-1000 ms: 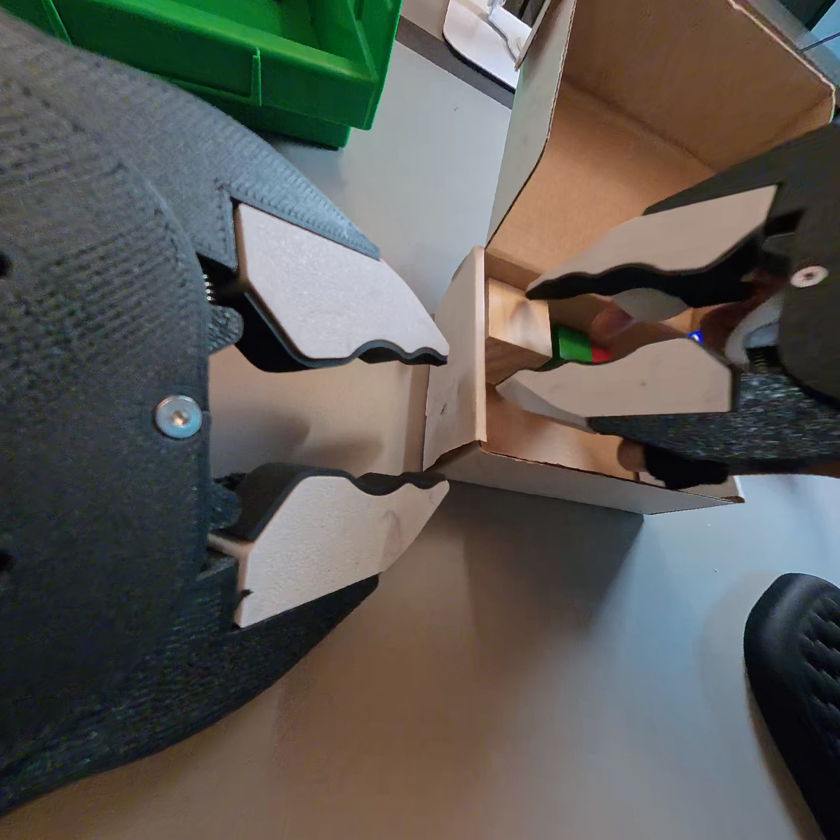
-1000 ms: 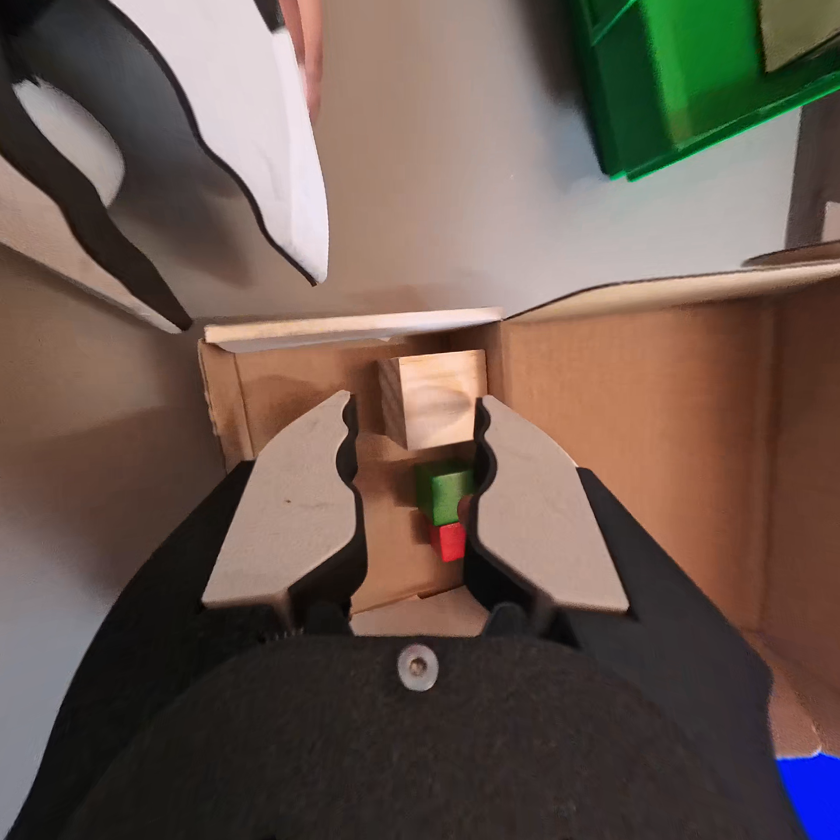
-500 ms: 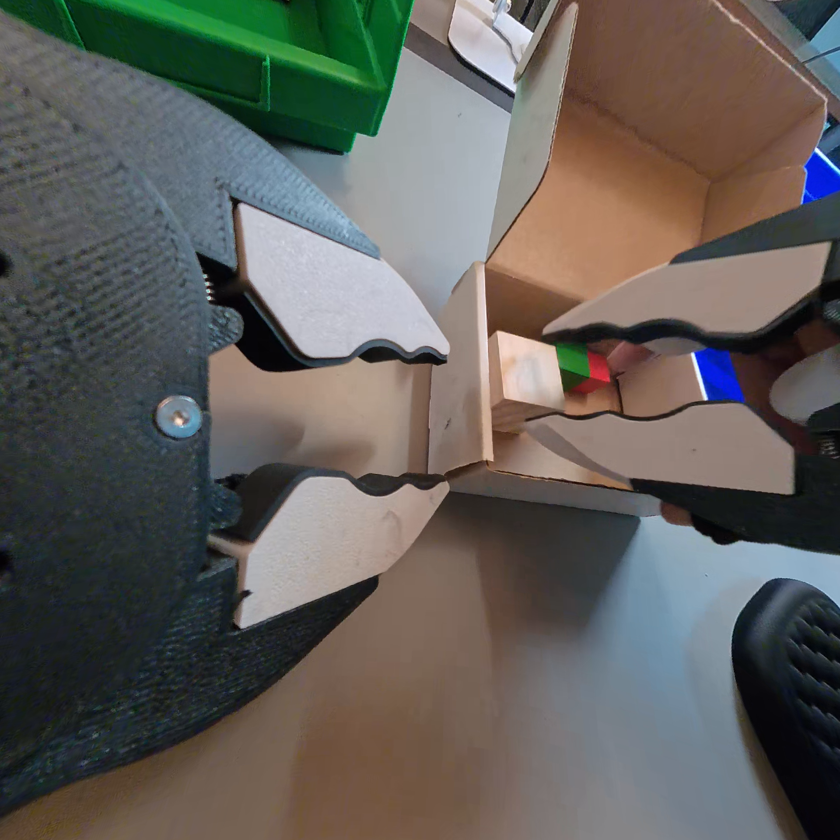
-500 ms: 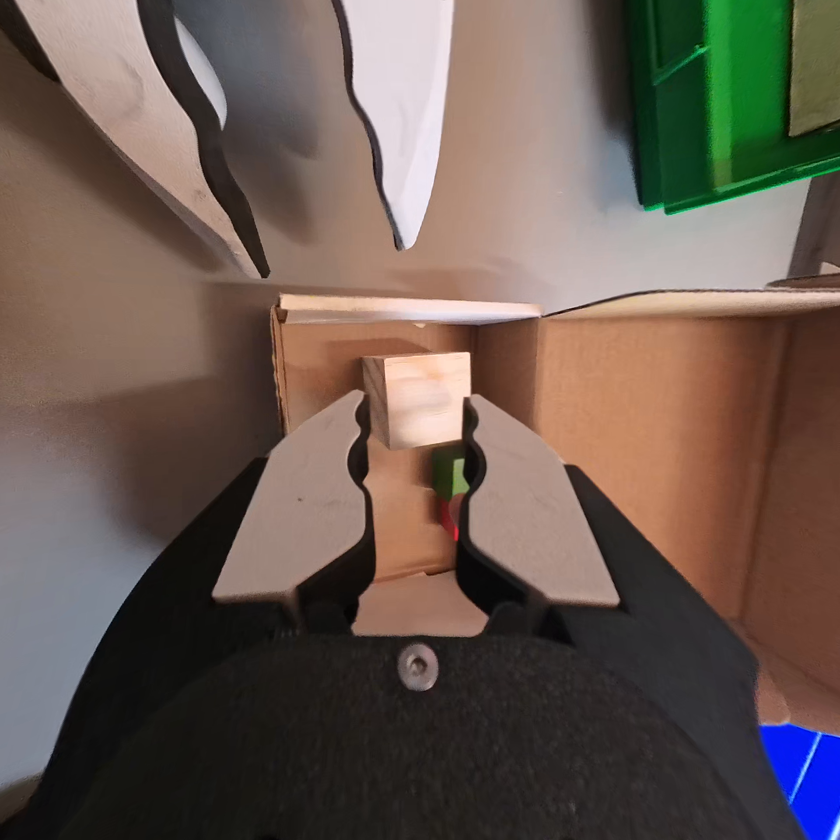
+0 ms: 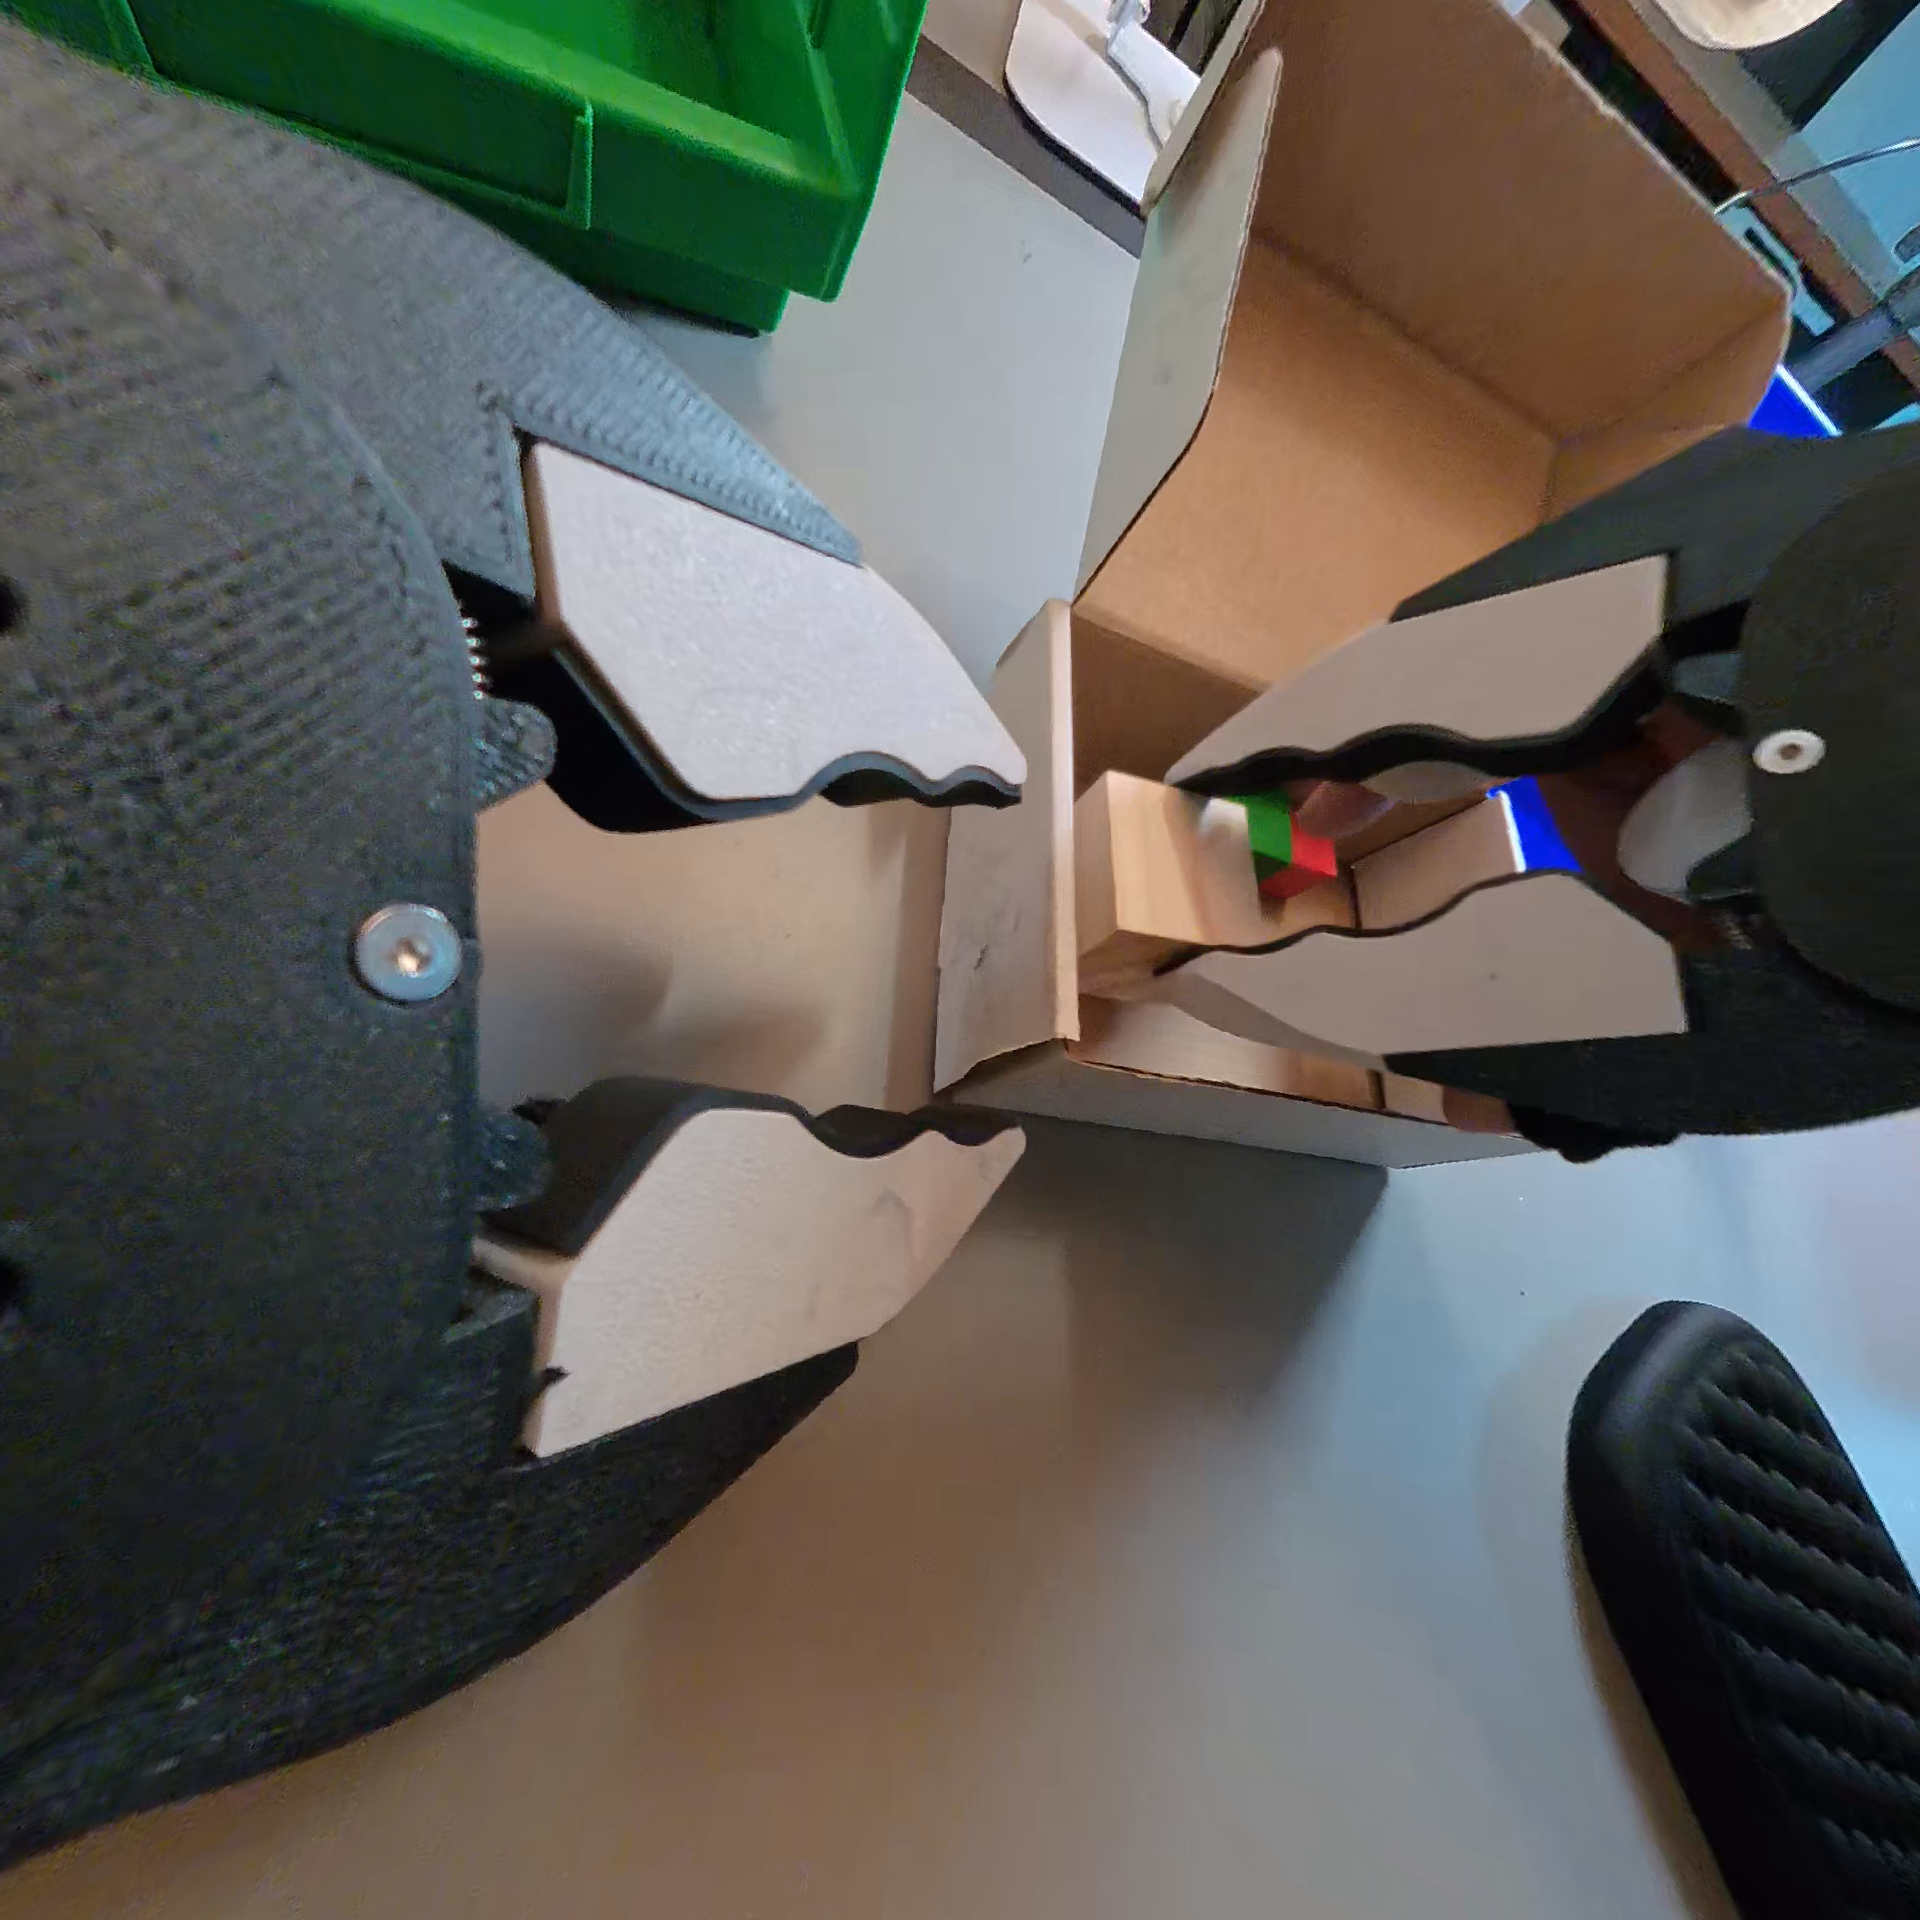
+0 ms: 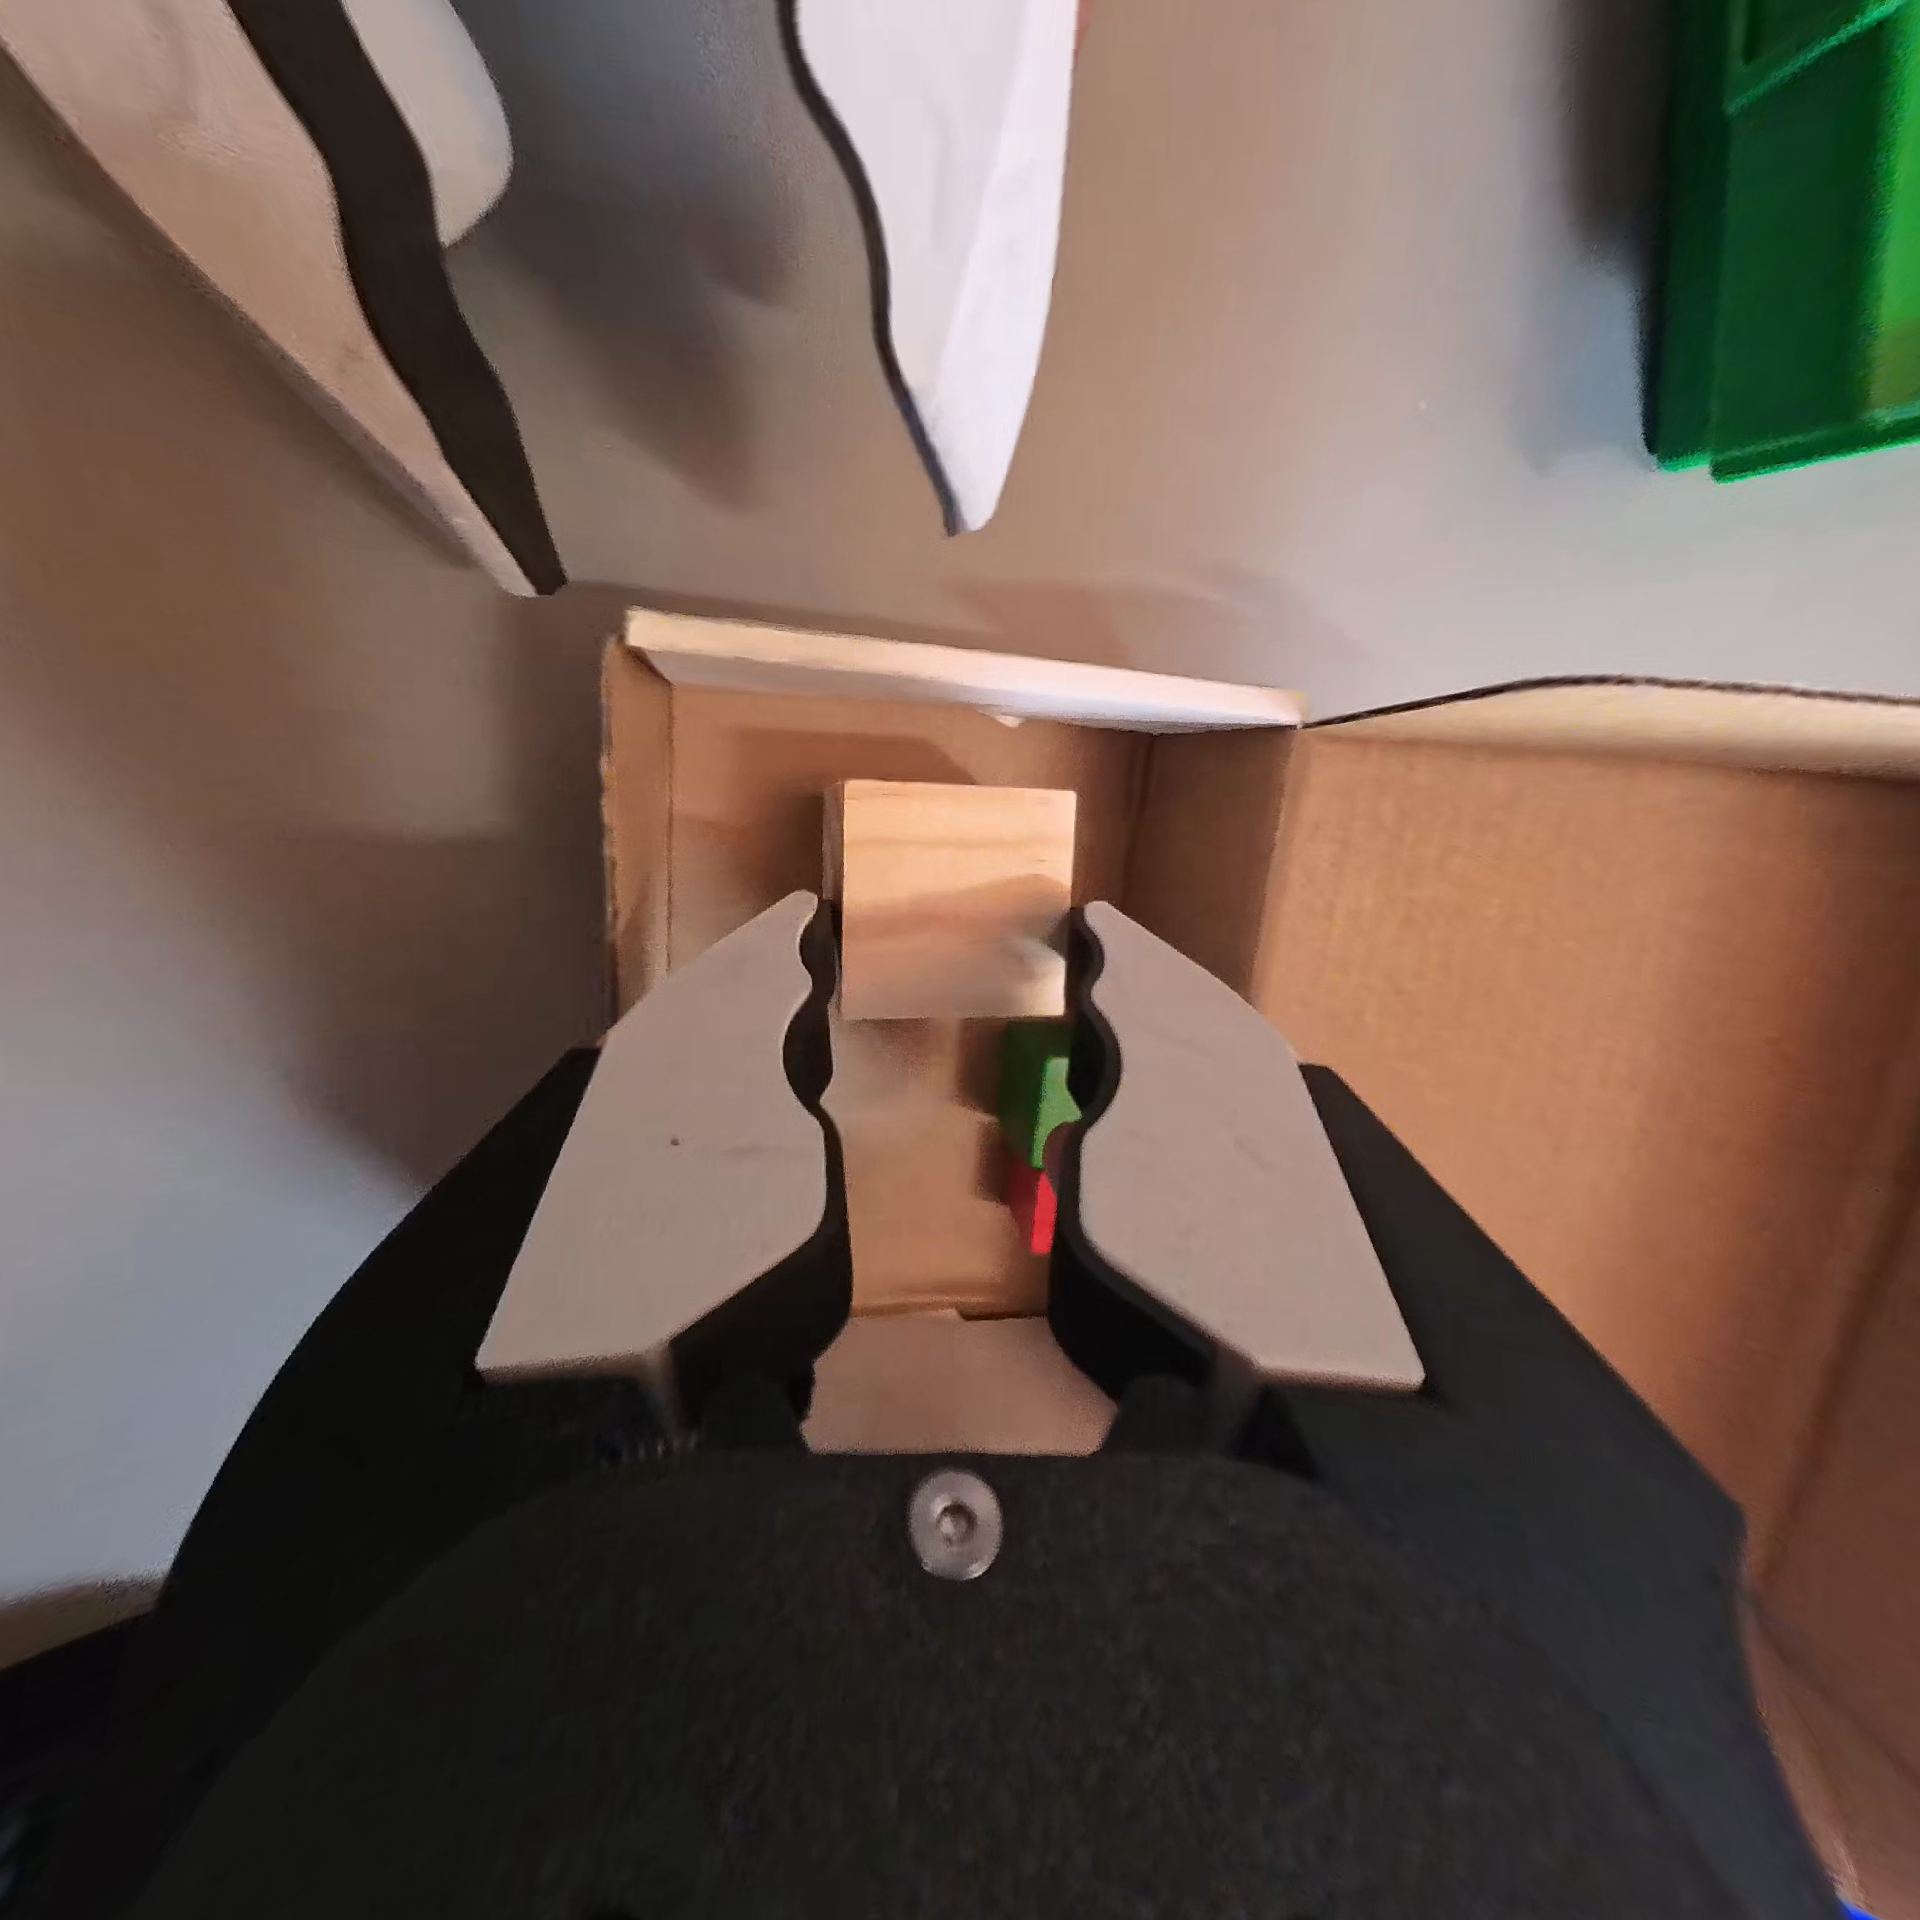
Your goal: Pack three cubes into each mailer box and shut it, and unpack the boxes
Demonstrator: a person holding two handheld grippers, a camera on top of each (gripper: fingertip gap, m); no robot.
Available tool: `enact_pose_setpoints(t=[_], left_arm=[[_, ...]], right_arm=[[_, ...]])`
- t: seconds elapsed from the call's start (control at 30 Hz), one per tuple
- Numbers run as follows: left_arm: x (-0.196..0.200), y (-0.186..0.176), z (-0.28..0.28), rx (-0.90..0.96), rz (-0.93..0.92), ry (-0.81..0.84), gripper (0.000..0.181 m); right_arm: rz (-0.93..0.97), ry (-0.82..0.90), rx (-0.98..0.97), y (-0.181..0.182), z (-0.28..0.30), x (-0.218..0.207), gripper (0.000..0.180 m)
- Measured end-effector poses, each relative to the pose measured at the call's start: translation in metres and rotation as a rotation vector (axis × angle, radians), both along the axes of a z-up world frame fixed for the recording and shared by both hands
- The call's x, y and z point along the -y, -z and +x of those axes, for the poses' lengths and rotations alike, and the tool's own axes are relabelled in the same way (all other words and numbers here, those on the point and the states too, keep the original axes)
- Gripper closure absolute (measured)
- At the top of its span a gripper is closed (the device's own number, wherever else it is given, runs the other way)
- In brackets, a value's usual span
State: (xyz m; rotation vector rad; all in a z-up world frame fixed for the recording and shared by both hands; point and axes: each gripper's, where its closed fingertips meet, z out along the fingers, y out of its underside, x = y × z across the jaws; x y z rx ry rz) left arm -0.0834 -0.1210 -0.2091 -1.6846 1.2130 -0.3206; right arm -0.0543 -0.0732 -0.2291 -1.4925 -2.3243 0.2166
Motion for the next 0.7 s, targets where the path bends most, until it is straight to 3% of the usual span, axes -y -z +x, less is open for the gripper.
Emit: enact_pose_setpoints(t=[0.03,0.23,0.43,0.57,0.7], left_arm=[[0.0,-0.002,0.0,0.01,-0.003,-0.003,0.125],[-0.001,-0.014,0.004,0.087,-0.054,-0.053,0.124],[-0.003,-0.033,0.005,0.221,-0.097,-0.148,0.124],[-0.004,-0.043,0.004,0.286,-0.085,-0.22,0.126],[-0.003,-0.049,0.002,0.329,-0.069,-0.283,0.123]], right_arm=[[-0.005,-0.007,-0.019,-0.006,0.0,0.002,0.138],[0.018,0.032,-0.169,-0.069,0.016,-0.008,0.138],[0.109,0.182,-0.272,-0.137,0.061,-0.062,0.137],[0.149,0.318,-0.266,-0.149,0.1,-0.115,0.137],[0.149,0.44,-0.217,-0.129,0.133,-0.169,0.137]])
